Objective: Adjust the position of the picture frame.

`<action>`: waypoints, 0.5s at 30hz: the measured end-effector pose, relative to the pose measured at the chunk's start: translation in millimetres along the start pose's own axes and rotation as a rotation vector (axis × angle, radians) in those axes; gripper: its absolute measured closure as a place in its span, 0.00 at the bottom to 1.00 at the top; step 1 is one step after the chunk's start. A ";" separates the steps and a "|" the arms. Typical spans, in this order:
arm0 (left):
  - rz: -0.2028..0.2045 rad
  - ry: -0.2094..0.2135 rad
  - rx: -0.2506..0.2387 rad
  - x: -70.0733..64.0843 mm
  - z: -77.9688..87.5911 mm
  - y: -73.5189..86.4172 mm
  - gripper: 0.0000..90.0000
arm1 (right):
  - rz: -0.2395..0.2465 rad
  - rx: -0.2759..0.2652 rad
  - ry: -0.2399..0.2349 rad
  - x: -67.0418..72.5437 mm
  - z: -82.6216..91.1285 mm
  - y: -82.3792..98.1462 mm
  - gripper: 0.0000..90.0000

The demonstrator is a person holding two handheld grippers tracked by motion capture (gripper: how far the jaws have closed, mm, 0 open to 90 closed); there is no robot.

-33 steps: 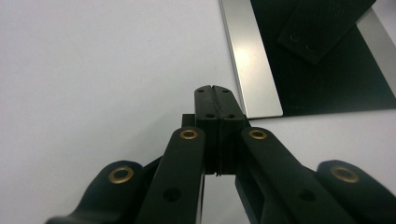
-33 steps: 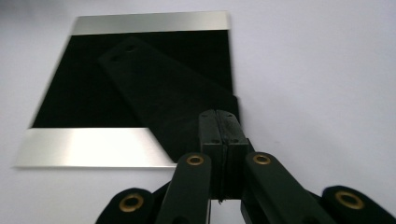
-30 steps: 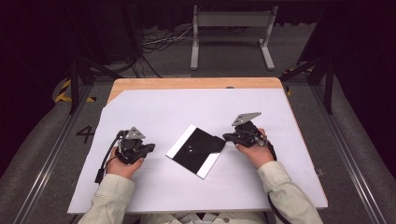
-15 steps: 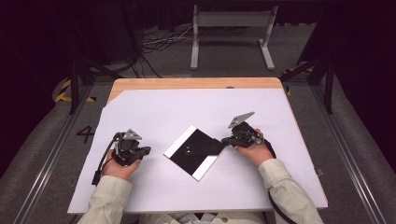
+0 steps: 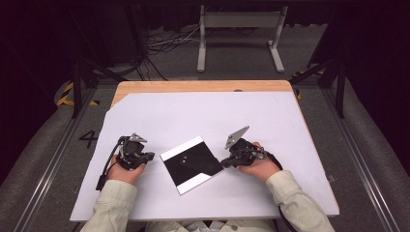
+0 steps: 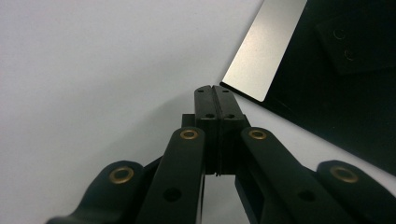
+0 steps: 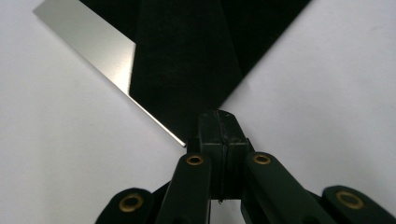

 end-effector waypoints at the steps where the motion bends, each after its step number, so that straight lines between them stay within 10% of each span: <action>1: -0.002 0.000 0.005 -0.1 -1.0 -0.2 1.00 | -0.014 -0.004 0.032 -3.7 2.6 1.4 1.00; 15: -0.039 -0.002 0.005 -15.9 -26.1 -18.3 1.00 | -0.211 -0.116 0.167 -41.0 50.9 40.2 1.00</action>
Point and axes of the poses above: each handheld gripper's, and its own axes: z roughly backward along the jaws, y roughly out of its underside, x roughly to its left, the point moved 5 cm from there along -z, roughly forward along the jaws, and after that the axes turned 6 degrees about x, right-handed, at the moved point
